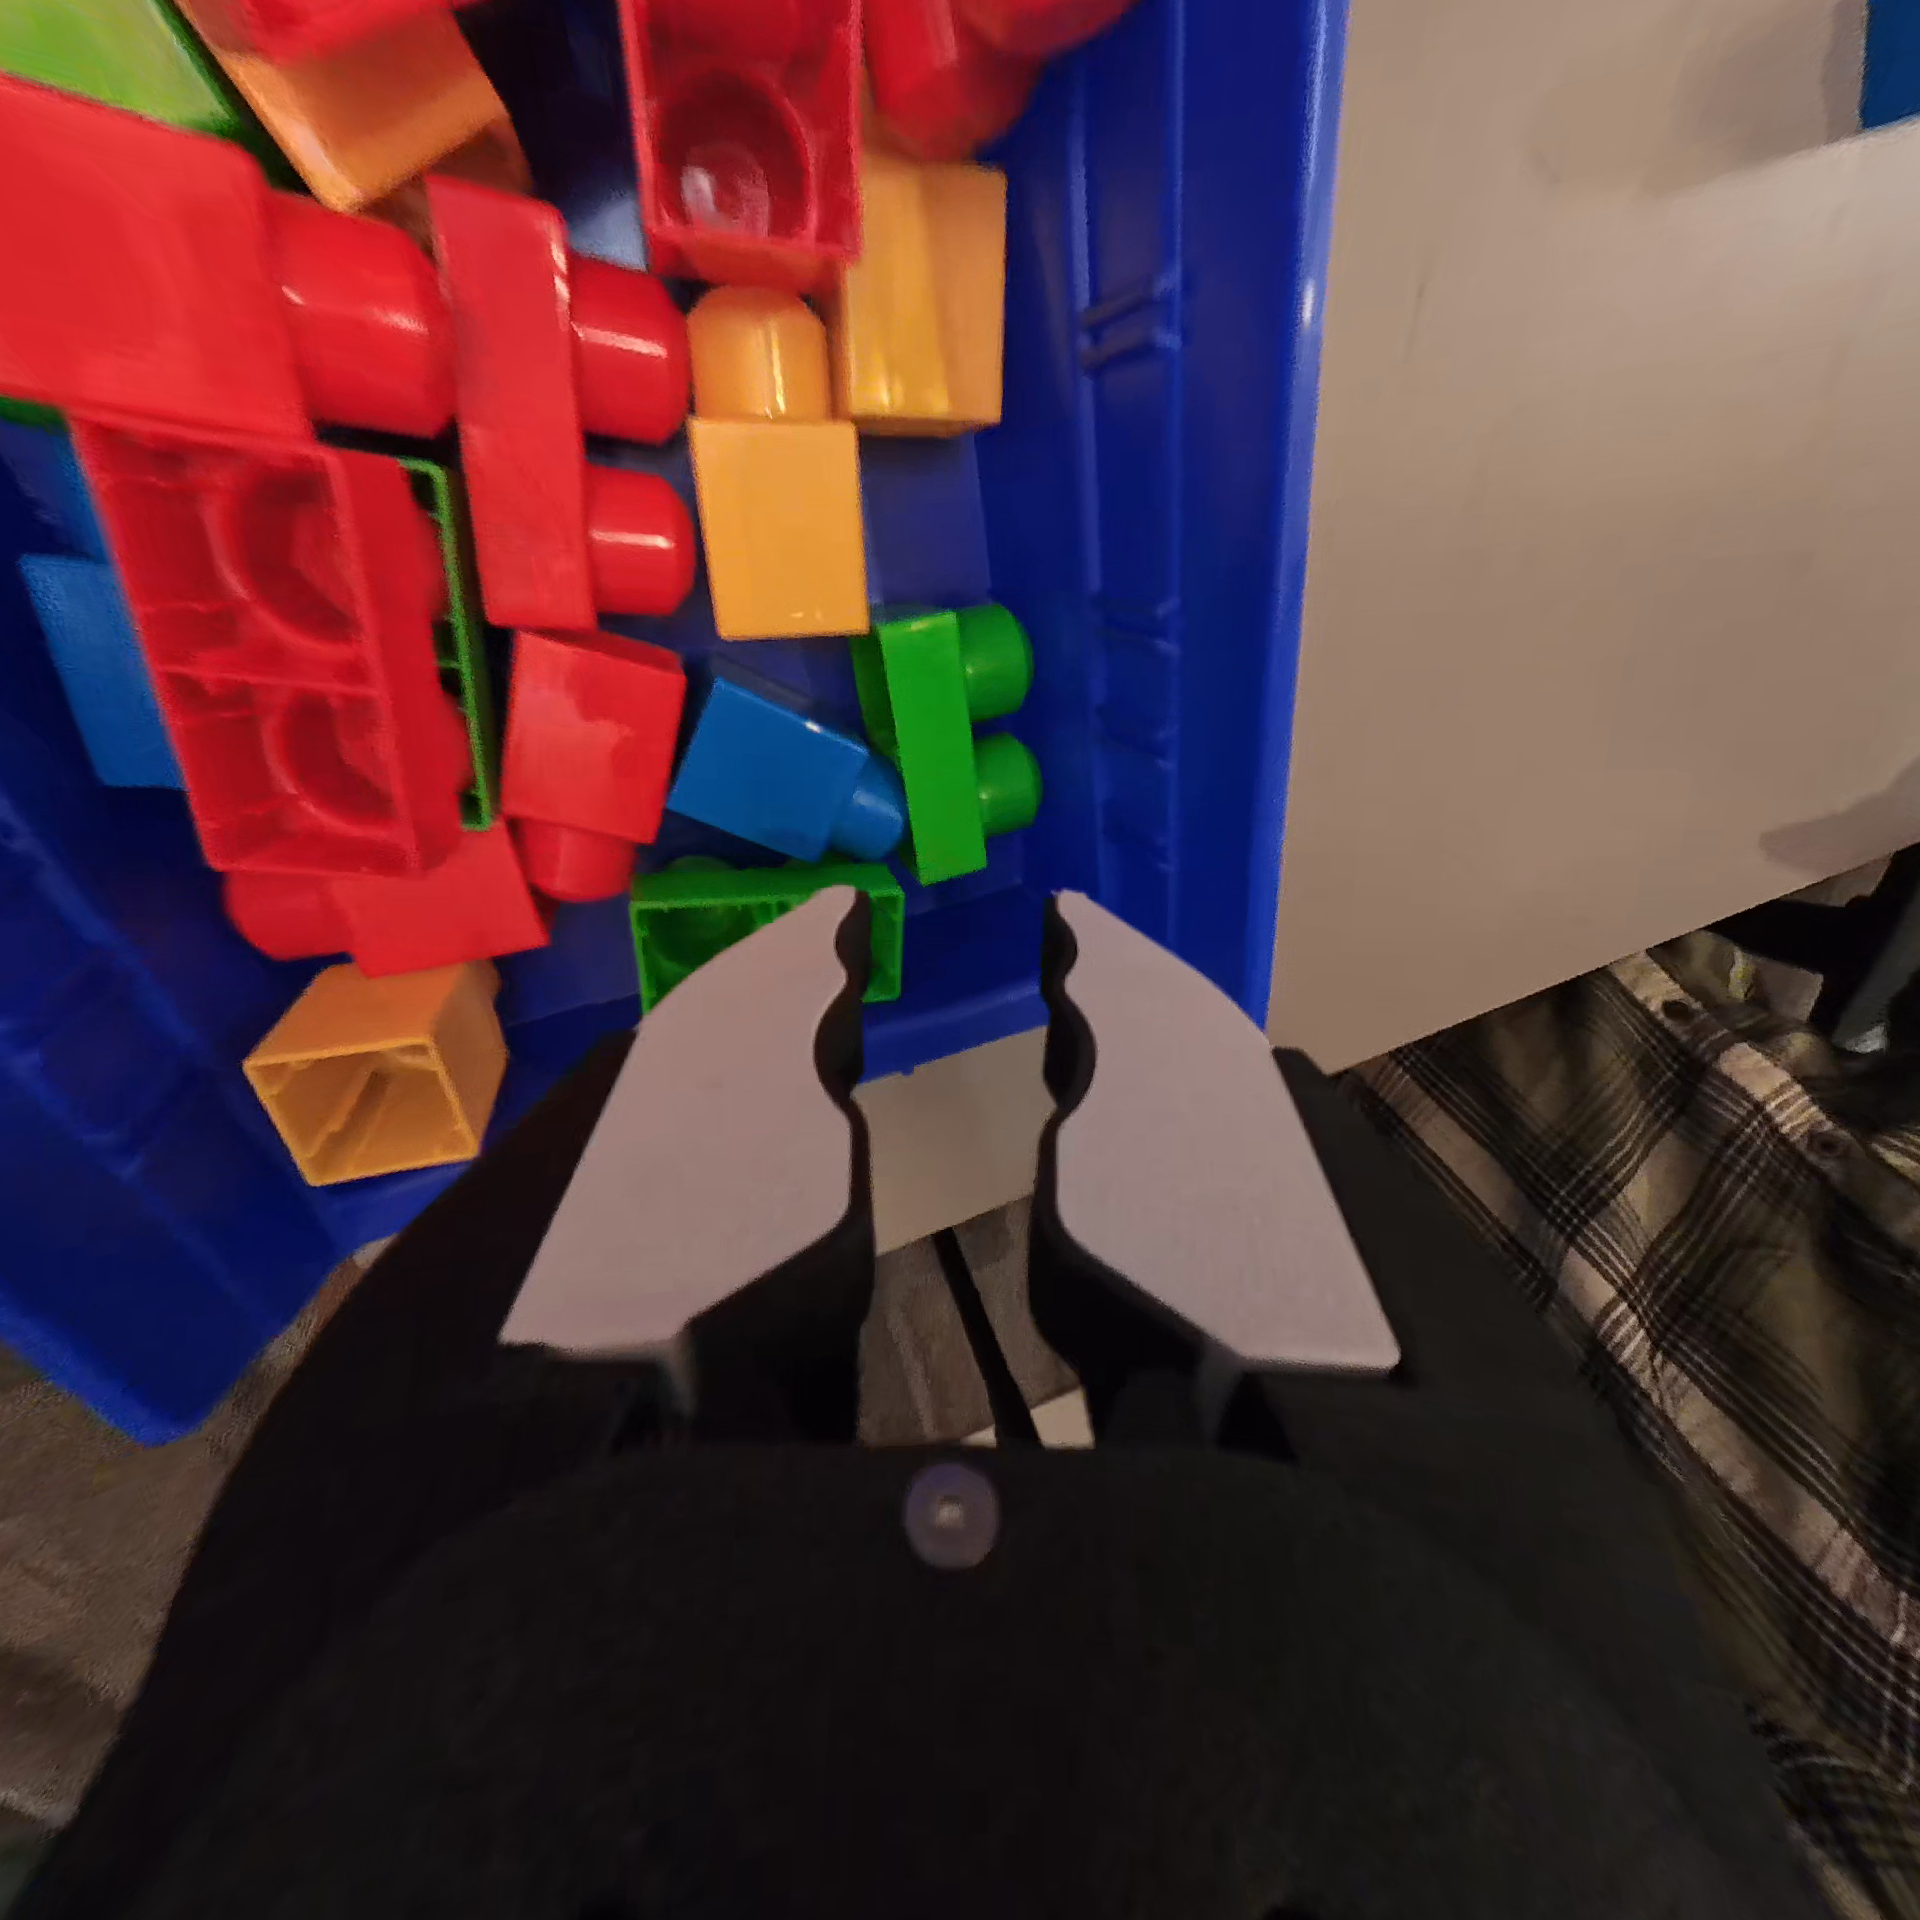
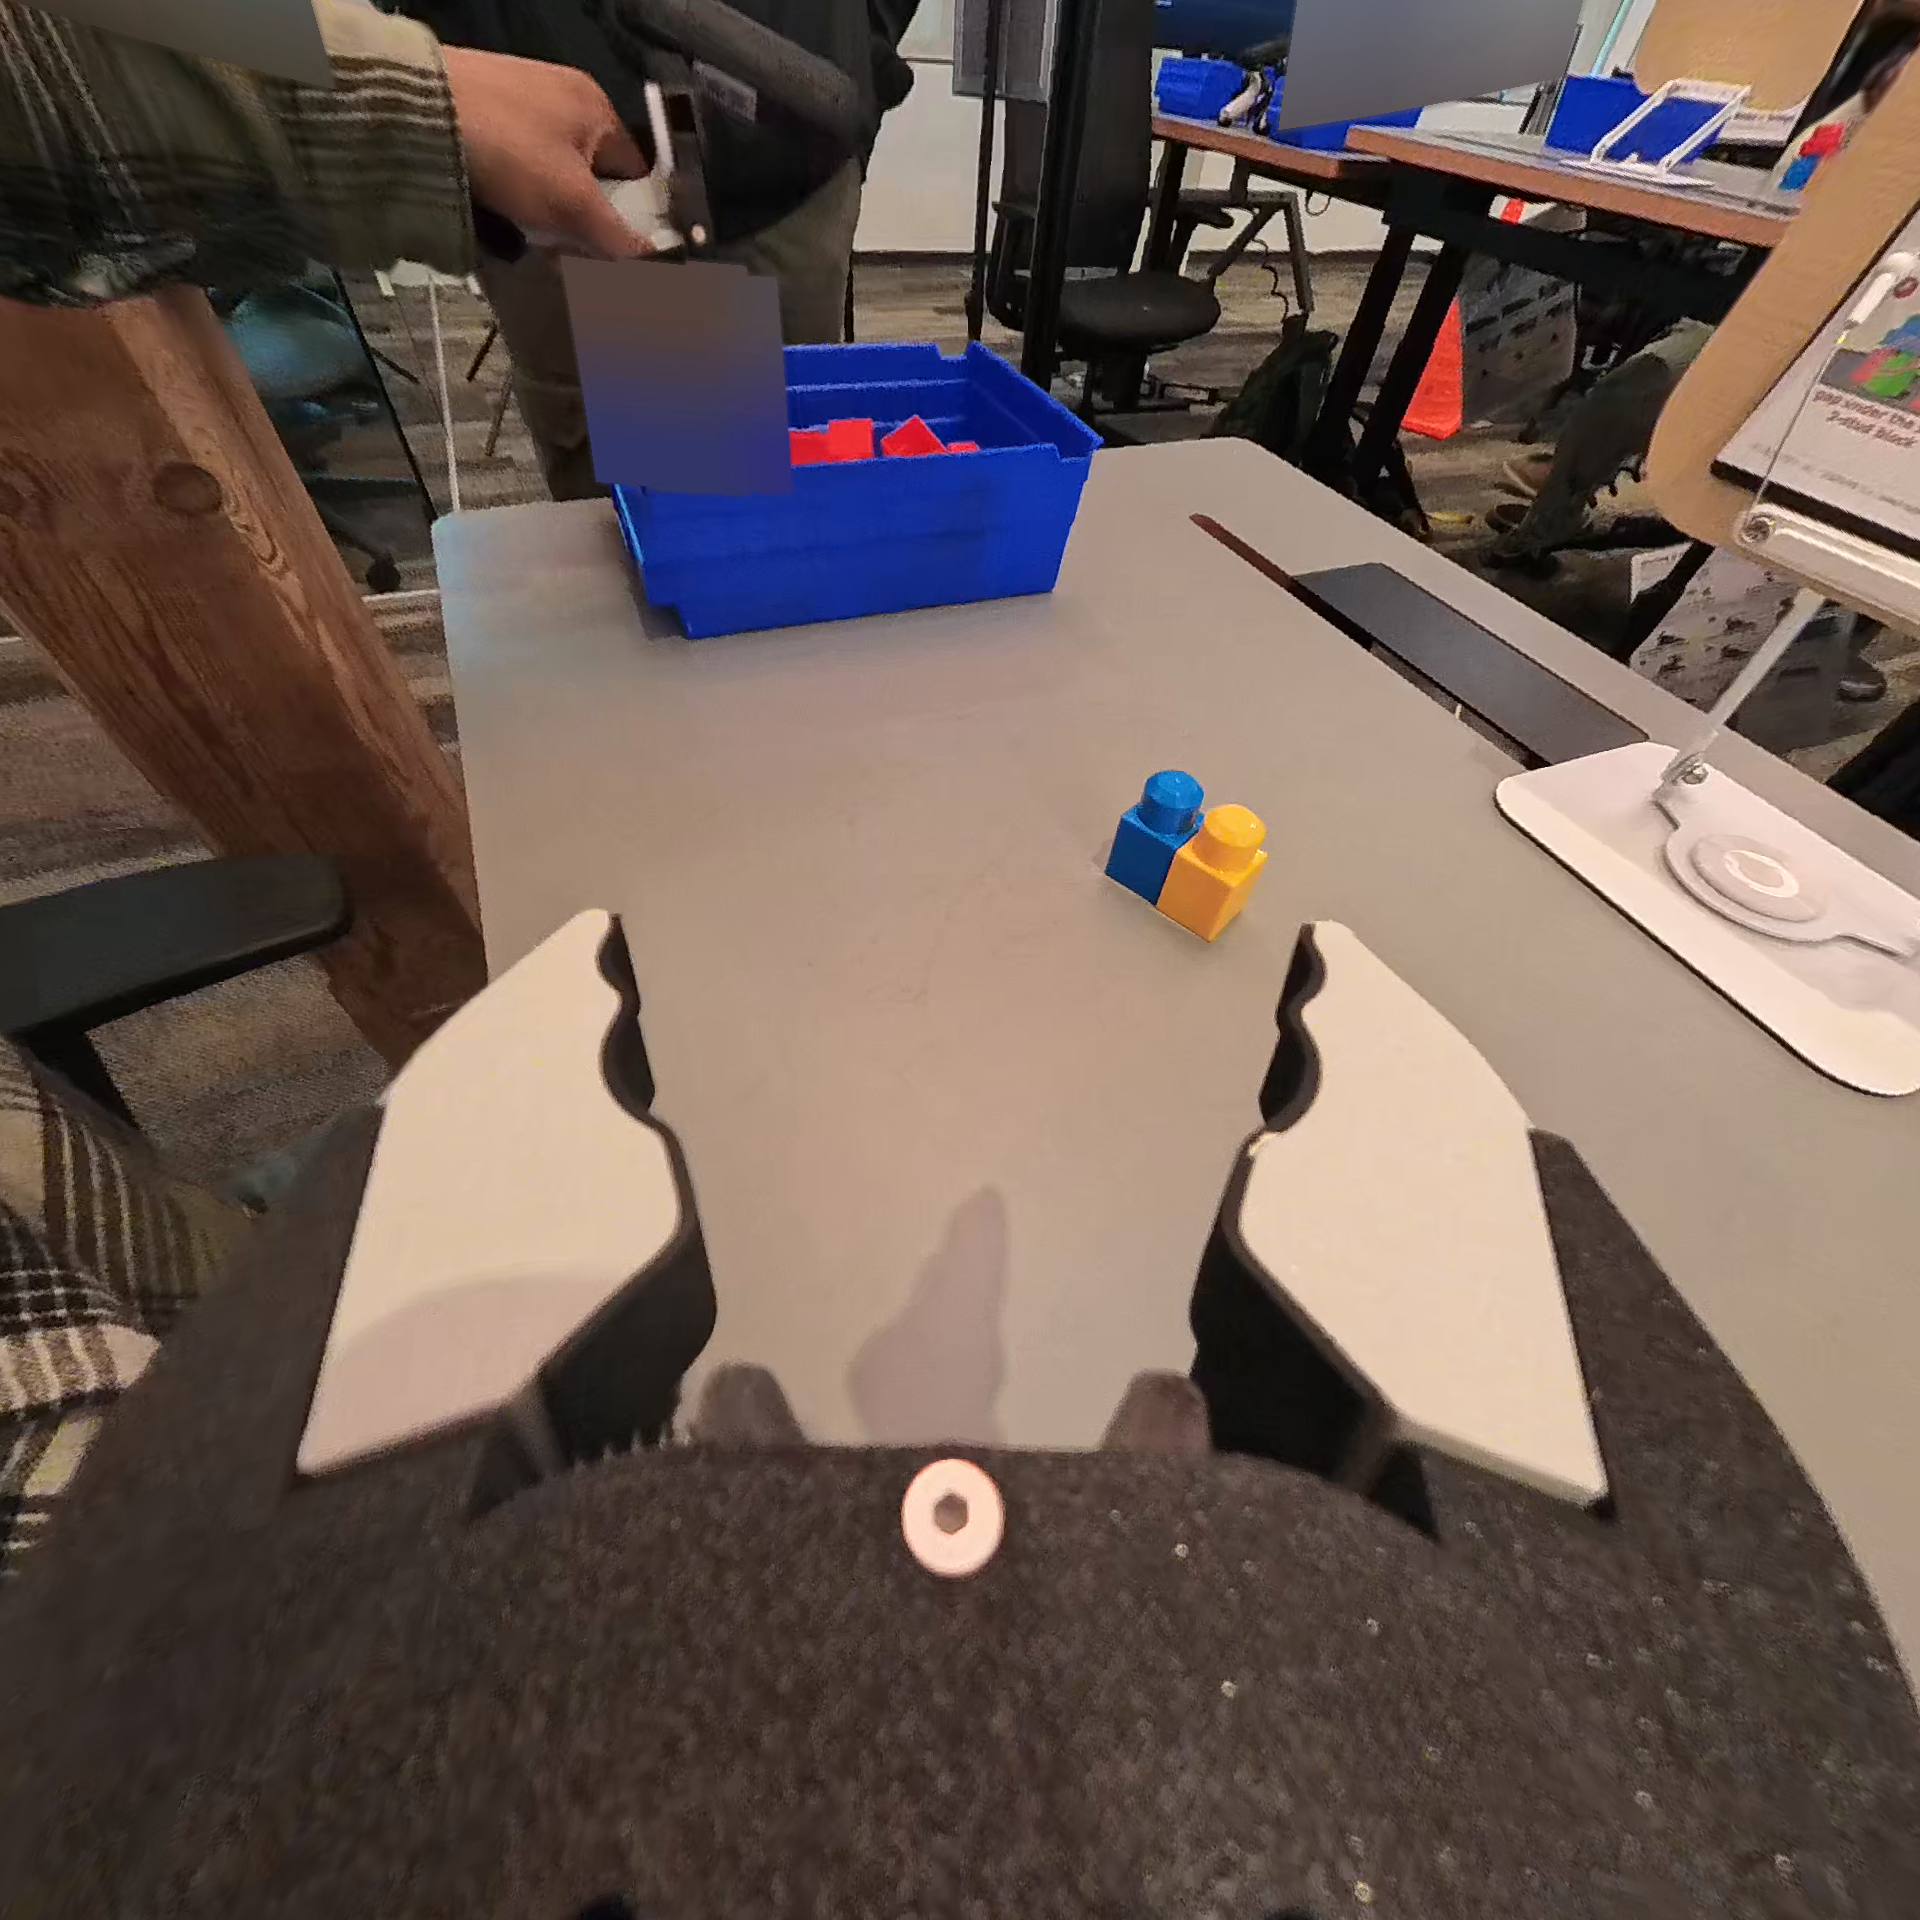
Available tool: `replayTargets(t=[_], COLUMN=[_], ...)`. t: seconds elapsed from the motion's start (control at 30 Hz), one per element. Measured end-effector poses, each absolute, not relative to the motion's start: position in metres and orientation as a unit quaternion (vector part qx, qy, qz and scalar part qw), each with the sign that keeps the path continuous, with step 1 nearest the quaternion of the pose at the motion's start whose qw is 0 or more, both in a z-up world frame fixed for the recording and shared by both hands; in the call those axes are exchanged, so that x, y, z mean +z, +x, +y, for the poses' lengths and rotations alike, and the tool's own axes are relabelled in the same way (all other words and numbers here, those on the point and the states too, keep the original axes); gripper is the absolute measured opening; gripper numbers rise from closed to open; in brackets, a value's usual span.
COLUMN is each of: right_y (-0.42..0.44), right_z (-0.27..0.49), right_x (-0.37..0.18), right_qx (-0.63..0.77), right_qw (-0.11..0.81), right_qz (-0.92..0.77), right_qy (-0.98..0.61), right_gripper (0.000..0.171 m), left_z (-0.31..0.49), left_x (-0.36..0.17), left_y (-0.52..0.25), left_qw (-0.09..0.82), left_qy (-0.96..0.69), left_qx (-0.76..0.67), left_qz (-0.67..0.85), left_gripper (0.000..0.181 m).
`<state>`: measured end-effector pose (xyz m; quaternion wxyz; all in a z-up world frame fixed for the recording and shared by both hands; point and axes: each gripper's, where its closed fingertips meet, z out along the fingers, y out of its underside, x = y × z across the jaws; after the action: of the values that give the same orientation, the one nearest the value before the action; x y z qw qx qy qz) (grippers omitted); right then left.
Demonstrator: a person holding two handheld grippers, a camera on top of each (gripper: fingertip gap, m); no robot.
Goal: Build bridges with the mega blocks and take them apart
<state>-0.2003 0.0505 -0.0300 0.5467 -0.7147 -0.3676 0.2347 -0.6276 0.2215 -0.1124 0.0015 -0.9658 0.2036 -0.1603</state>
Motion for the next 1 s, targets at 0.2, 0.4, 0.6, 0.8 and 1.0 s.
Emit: replayTargets(t=[0.2, 0.4, 0.6, 0.8, 1.0], right_y=[-0.208, -0.209, -0.207, -0.207, -0.206], right_z=[0.054, 0.059, 0.063, 0.068, 0.07], right_x=[-0.026, -0.022, -0.02, -0.022, -0.029], right_qx=[0.221, 0.188, 0.165, 0.157, 0.156], right_qw=[0.537, 0.527, 0.518, 0.511, 0.503], right_qz=[-0.372, -0.374, -0.371, -0.37, -0.374], right_qy=[-0.724, -0.74, -0.753, -0.759, -0.764], right_gripper=[0.116, 0.116, 0.117, 0.117, 0.117], left_z=[0.258, 0.276, 0.291, 0.317, 0.341], left_x=[-0.099, -0.105, -0.112, -0.1, -0.093], left_y=[-0.637, -0.621, -0.601, -0.605, -0.624], left_qw=[0.041, 0.046, 0.051, 0.08, 0.088], left_qy=[-0.962, -0.95, -0.941, -0.941, -0.945], left_qx=[-0.175, -0.201, -0.221, -0.229, -0.183], left_qz=[0.206, 0.234, 0.251, 0.237, 0.257], left_gripper=[0.035, 0.035, 0.035, 0.039, 0.049])
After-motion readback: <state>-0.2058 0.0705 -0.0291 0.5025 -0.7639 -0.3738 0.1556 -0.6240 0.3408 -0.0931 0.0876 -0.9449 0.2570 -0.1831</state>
